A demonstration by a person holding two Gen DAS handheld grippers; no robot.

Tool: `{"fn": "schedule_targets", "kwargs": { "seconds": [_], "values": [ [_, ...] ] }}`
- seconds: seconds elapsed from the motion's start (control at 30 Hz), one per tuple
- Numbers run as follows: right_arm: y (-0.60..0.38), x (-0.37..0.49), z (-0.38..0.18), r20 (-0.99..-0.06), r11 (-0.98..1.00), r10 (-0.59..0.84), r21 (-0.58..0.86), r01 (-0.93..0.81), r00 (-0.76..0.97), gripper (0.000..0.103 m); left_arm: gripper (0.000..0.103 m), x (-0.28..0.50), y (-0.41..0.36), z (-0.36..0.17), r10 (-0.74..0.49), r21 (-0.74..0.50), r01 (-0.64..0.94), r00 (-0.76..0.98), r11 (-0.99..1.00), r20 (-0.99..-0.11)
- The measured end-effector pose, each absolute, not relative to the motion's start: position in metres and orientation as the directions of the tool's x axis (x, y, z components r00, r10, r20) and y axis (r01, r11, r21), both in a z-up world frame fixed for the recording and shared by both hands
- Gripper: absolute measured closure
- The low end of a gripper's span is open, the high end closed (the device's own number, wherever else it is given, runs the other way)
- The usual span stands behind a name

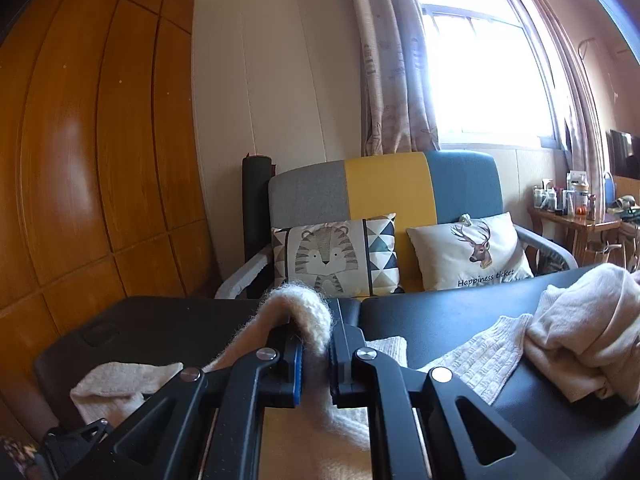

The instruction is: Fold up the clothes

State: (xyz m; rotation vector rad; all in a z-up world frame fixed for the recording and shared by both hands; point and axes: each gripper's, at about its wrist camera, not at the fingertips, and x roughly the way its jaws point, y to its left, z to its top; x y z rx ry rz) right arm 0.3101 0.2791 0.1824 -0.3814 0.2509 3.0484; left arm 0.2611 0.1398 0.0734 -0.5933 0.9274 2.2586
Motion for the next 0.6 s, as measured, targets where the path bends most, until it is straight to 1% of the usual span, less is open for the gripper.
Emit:
{"fn": "schedule_targets", "kwargs": {
  "seconds": [0.03,0.07,0.13,0.17,0.2,0.27,0.33,0.47,0.6],
  "values": [
    [0.279,0.311,0.182,-0.248,-0.985,0.038,0.154,-0.078,-0.968,0.095,0.083,0.254,0.136,0.073,0.372,0.415,-0.693,-0.689,-0.590,-0.622],
    [0.279,0.311,0.182,-0.247,-0.985,0.037,0.154,-0.076,-0.968,0.095,0.091,0.247,0.132,0.073,0.383,0.357,-0.703,-0.662,-0.615,-0.644],
    [0.280,0.312,0.180,-0.249,-0.984,0.032,0.159,-0.073,-0.968,0.095,0.091,0.233,0.118,0.077,0.441,0.207,-0.726,-0.592,-0.656,-0.675],
    [0.280,0.312,0.179,-0.252,-0.984,0.028,0.165,-0.071,-0.967,0.095,0.092,0.229,0.110,0.082,0.468,0.146,-0.723,-0.573,-0.675,-0.672],
    [0.280,0.312,0.178,-0.253,-0.983,0.026,0.170,-0.071,-0.967,0.095,0.092,0.226,0.103,0.089,0.481,0.111,-0.707,-0.579,-0.699,-0.658],
    [0.281,0.312,0.176,-0.253,-0.981,0.026,0.179,-0.073,-0.967,0.095,0.093,0.224,0.091,0.108,0.486,0.095,-0.658,-0.637,-0.747,-0.598],
    [0.281,0.313,0.176,-0.246,-0.981,0.029,0.181,-0.076,-0.969,0.095,0.093,0.228,0.076,0.134,0.482,0.098,-0.603,-0.715,-0.791,-0.506],
    [0.284,0.316,0.184,-0.212,-0.979,0.030,0.192,-0.072,-0.977,0.095,0.093,0.233,0.041,0.198,0.453,0.070,-0.488,-0.846,-0.870,-0.280],
    [0.286,0.321,0.210,-0.132,-0.980,0.009,0.194,-0.035,-0.991,0.095,0.094,0.231,0.018,0.254,0.429,0.052,-0.435,-0.898,-0.899,-0.097]
  ]
}}
